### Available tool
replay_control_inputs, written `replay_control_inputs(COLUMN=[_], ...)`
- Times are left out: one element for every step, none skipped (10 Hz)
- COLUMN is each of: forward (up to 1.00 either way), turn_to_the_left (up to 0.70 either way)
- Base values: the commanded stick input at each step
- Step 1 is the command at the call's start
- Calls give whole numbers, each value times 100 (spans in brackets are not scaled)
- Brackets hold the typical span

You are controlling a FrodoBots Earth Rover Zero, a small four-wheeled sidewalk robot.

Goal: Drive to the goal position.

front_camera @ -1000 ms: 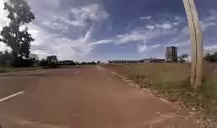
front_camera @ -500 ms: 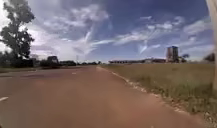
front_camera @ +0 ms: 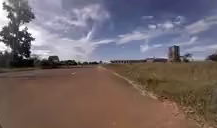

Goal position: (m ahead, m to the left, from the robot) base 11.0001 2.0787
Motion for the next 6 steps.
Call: replay_control_inputs(forward=[100, 100, 100, 100, 100, 100], turn_to_the_left=[0, 0, 0, 0, 0, 0])
